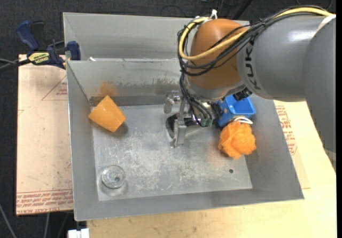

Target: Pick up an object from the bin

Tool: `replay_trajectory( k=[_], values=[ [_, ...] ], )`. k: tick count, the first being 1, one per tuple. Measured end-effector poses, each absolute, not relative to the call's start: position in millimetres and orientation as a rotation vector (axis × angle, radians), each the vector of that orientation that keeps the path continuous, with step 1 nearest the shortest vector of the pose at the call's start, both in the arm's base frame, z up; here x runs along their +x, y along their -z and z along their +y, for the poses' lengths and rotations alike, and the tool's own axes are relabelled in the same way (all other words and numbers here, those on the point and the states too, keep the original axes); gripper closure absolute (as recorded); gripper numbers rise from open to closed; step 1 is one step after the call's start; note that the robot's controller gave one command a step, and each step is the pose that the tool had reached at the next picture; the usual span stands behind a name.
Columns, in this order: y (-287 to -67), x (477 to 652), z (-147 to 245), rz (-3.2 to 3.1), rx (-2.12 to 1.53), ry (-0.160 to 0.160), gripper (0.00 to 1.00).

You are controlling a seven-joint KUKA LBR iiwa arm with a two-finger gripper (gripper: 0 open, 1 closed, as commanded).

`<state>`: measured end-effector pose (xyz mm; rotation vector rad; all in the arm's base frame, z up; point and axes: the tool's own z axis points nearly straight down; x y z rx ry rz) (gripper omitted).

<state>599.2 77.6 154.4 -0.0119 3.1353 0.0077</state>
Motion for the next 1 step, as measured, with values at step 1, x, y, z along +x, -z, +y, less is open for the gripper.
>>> replay_trajectory(
  k=[1],
  values=[
    [-118.7, 599.7, 53.4, 3.138, -0.099, 0.001, 0.00]
  ],
)
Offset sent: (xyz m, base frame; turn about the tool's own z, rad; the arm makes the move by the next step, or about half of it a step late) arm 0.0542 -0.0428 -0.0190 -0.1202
